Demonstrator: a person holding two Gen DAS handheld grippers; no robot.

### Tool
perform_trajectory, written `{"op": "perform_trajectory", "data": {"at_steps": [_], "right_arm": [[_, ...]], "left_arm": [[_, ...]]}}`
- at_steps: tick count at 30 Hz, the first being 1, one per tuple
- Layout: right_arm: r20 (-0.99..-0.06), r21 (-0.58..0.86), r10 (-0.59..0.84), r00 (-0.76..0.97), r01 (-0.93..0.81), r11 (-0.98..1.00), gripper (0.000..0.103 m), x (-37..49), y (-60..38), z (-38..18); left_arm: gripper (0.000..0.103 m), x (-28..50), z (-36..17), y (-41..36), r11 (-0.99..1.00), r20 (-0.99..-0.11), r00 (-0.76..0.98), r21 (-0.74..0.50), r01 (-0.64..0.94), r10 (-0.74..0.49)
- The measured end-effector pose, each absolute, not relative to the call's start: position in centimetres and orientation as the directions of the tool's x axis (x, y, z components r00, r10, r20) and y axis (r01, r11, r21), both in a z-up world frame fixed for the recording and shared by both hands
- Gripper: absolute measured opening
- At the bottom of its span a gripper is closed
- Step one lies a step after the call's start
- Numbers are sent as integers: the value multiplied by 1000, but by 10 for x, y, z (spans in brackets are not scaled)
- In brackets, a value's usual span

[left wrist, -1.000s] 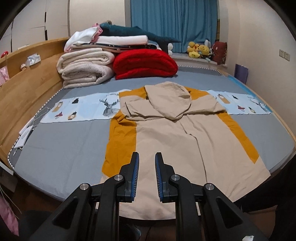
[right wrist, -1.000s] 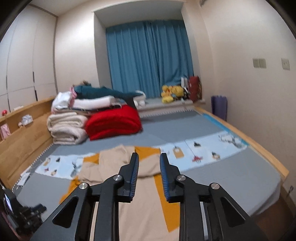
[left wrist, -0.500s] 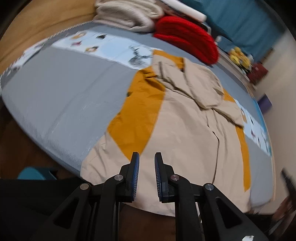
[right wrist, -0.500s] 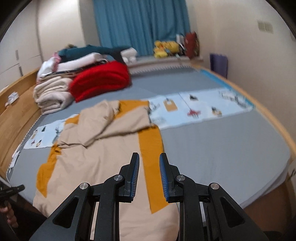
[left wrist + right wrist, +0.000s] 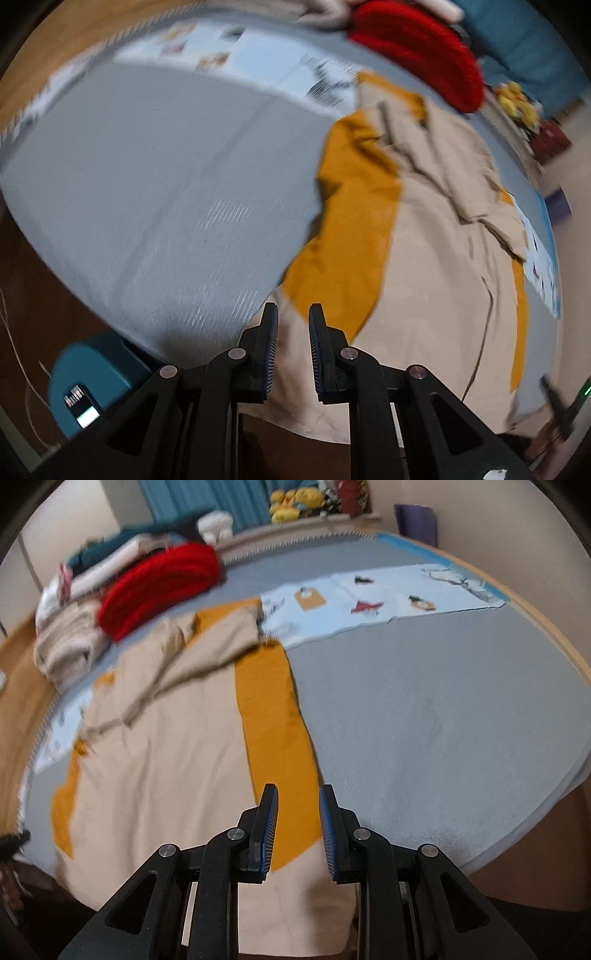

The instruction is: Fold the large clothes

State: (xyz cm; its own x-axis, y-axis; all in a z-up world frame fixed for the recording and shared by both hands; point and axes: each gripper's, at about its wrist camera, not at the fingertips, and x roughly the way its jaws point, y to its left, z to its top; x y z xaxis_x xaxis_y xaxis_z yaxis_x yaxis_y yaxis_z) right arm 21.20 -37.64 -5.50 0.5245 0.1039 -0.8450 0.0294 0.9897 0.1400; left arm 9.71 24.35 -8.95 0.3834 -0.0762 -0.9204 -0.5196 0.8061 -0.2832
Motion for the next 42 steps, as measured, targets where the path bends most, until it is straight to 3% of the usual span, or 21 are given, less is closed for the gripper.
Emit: {"op": "perform_trajectory", "data": {"at_steps": [2, 4, 6, 7, 16, 17, 18, 20, 21, 27, 32, 34, 36, 38, 39, 40, 42], "right_arm": [[-876, 93, 70, 476, 26, 995, 25, 212, -373, -69], [-907, 47, 29, 421, 31, 998, 25, 213, -372, -85], [-929, 37, 17, 371, 47, 998, 25, 213, -375, -99], [-937, 40, 17, 350, 59, 997, 25, 212, -378, -104], [-974, 84, 48, 221, 156, 984, 27, 212, -398, -135], [-974, 82, 47, 223, 152, 985, 27, 211, -397, -135], [-973, 78, 44, 226, 144, 986, 26, 211, -396, -135], [-968, 81, 48, 247, 128, 988, 7, 210, -393, -130], [-964, 83, 48, 263, 123, 989, 2, 211, -392, -125], [-904, 180, 87, 420, 188, 965, 0, 193, -416, -72], [-947, 41, -50, 316, 277, 960, 0, 194, -426, -87], [-952, 87, -12, 306, 308, 948, 0, 196, -433, -91], [-933, 198, 82, 351, 308, 930, 1, 199, -438, -87], [-912, 257, 135, 386, 285, 923, 8, 202, -435, -83], [-911, 257, 139, 388, 273, 927, 17, 205, -432, -83], [-916, 249, 137, 378, 267, 931, 33, 208, -429, -87], [-929, 230, 133, 344, 260, 938, 49, 210, -424, -100]], "left_arm": [[17, 99, -102, 251, 770, -927, 362, -303, -561, -101], [27, 104, -112, 252, 762, -936, 333, -298, -575, -115], [46, 107, -122, 249, 767, -947, 292, -283, -576, -130], [47, 110, -129, 245, 776, -956, 260, -267, -571, -137], [47, 112, -154, 223, 865, -992, 112, -104, -490, -56], [44, 111, -155, 221, 872, -992, 109, -103, -479, -57], [29, 110, -153, 218, 878, -992, 112, -105, -468, -58], [8, 105, -146, 214, 876, -984, 147, -156, -457, -99], [6, 102, -141, 213, 871, -979, 167, -180, -457, -115], [5, 57, -106, 206, 832, -934, 280, -330, -446, -221], [10, 56, -119, 215, 815, -957, 221, -279, -507, -190], [15, 62, -122, 225, 788, -955, 222, -290, -544, -198], [32, 65, -120, 231, 776, -955, 234, -286, -561, -183], [38, 67, -119, 230, 785, -951, 252, -291, -547, -177], [38, 65, -121, 230, 793, -952, 249, -287, -538, -176], [38, 68, -123, 229, 799, -955, 239, -278, -533, -173], [38, 74, -131, 225, 809, -964, 212, -254, -530, -164]]}}
